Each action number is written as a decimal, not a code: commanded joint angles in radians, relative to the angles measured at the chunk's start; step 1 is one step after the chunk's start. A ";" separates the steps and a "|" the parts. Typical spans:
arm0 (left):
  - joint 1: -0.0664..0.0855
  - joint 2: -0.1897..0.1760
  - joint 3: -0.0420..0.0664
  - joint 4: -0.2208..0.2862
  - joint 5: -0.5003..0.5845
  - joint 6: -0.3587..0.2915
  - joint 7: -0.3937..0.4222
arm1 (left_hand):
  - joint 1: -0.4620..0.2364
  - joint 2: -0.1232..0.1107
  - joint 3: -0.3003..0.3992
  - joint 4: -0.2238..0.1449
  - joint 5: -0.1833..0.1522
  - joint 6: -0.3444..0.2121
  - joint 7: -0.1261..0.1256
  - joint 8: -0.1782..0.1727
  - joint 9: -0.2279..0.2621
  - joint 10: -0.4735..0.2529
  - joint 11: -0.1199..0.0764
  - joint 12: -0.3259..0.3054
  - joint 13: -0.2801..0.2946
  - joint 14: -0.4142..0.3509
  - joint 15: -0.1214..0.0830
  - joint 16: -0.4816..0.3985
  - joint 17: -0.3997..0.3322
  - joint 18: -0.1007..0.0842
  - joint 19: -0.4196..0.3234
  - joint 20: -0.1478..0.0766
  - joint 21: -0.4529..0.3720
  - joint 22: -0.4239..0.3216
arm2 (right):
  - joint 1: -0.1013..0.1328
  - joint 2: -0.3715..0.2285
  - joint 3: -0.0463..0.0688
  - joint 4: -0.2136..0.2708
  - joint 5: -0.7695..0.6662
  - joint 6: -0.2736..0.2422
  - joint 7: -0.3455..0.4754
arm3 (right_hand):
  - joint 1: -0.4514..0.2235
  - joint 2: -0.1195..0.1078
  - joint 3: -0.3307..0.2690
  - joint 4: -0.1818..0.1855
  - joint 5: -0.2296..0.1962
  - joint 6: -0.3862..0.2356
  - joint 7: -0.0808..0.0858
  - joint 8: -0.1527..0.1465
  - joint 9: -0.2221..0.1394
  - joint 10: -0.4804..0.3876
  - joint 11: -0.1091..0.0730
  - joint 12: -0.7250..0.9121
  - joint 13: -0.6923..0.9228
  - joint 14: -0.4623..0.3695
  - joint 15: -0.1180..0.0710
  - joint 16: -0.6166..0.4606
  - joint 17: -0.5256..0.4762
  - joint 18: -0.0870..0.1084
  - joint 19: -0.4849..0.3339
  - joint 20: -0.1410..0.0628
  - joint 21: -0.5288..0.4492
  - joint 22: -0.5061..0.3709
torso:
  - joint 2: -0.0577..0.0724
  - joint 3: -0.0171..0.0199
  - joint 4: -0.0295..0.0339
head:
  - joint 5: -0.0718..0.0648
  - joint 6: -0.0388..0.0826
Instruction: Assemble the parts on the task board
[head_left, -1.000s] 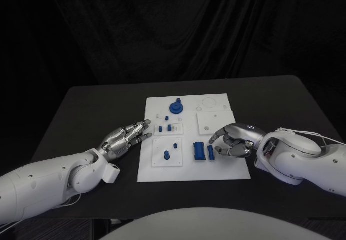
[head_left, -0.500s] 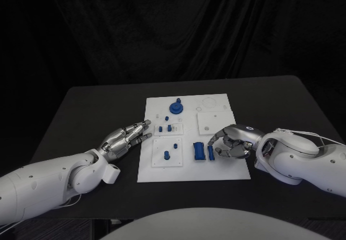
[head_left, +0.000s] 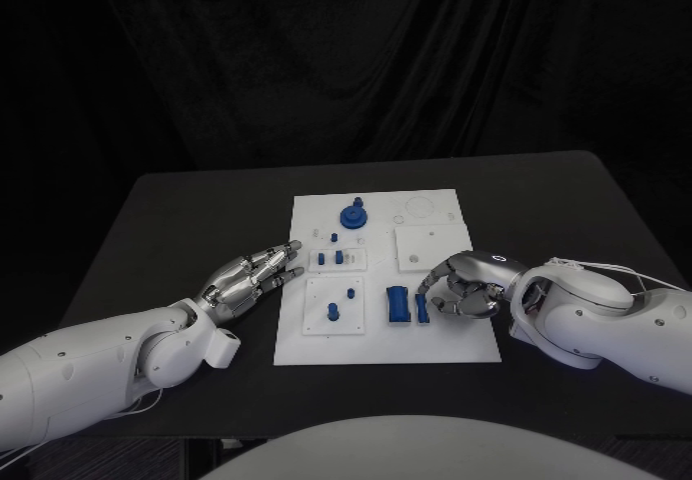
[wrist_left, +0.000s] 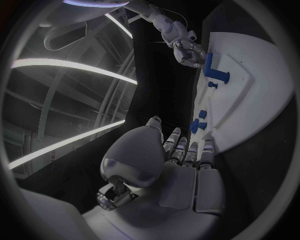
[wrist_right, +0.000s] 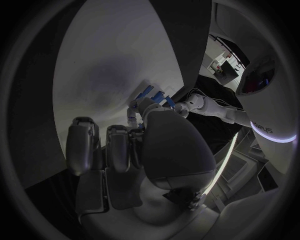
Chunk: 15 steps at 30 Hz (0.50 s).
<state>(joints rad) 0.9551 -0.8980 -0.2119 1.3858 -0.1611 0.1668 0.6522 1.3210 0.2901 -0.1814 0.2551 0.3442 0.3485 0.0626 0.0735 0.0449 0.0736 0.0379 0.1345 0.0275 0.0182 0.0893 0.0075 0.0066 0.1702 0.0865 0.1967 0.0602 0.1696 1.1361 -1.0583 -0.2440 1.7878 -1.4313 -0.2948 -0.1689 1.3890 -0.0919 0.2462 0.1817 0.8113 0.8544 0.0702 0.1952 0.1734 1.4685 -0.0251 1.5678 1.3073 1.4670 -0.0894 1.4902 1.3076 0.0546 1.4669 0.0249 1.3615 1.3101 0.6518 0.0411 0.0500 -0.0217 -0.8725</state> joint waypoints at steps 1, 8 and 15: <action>-0.002 0.003 0.001 0.002 0.006 0.002 0.025 | 0.010 0.000 0.007 0.000 0.007 0.007 0.004 0.003 0.001 0.004 0.005 0.006 0.001 0.001 0.001 0.005 0.001 0.008 0.003 0.004 0.006 -0.002 | -0.009 0.002 -0.005 -0.006 -0.007 0.032 -0.035 | -0.011 -0.001 0.010 -0.003 -0.007 -0.012 0.003 -0.019 -0.012 0.059 0.001 -0.024 0.211 0.056 0.003 -0.012 0.013 0.001 0.007 -0.001 -0.017 0.186 | 0.000 0.0001 0.0001 | -0.001 0.000; -0.002 0.001 0.001 0.006 0.006 -0.012 0.068 | 0.010 -0.008 0.003 -0.002 0.006 0.022 0.007 0.009 0.004 0.011 0.009 0.015 0.003 0.002 -0.009 0.007 0.002 0.008 0.001 -0.009 0.005 -0.004 | -0.008 0.004 -0.005 -0.015 -0.007 -0.037 0.001 | -0.010 -0.003 0.025 -0.008 -0.010 -0.032 0.004 -0.048 -0.032 -0.001 0.002 -0.066 0.139 0.040 0.004 -0.037 -0.044 0.012 -0.016 0.000 -0.066 0.171 | 0.000 0.0001 0.0001 | 0.002 0.000; -0.002 -0.013 0.001 0.029 0.006 -0.049 0.125 | 0.017 -0.017 -0.008 -0.006 0.009 0.048 0.011 0.018 0.006 0.023 0.015 0.028 0.004 0.004 -0.021 0.008 0.002 0.002 0.002 -0.029 0.006 -0.005 | 0.003 -0.007 -0.004 -0.017 -0.007 -0.194 0.108 | 0.002 -0.015 0.051 -0.008 -0.048 -0.029 0.021 -0.068 -0.059 -0.152 0.018 -0.199 -0.042 -0.025 0.019 -0.137 -0.234 0.041 -0.090 0.014 -0.220 0.124 | 0.000 0.0002 0.0001 | -0.001 0.000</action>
<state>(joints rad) 0.9541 -0.9096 -0.2121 1.4072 -0.1611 0.1485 0.6710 1.3315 0.2796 -0.1857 0.2508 0.3479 0.3880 0.0734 0.0851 0.0501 0.0901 0.0542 0.1579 0.0304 0.0247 0.0753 0.0115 0.0078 0.1702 0.0898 0.1749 0.0601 0.1654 1.1340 -1.0636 -0.2491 1.7705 -1.4321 -0.3702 -0.1336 1.3888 -0.0995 0.2929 0.1765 0.7670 0.8257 0.0862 0.1303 0.1164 1.3242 -0.0075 1.3762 1.2714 1.4449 -0.0710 1.3605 1.0882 0.0868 1.3823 0.0388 1.1529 1.3101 0.6518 0.0412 0.0500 -0.0208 -0.8725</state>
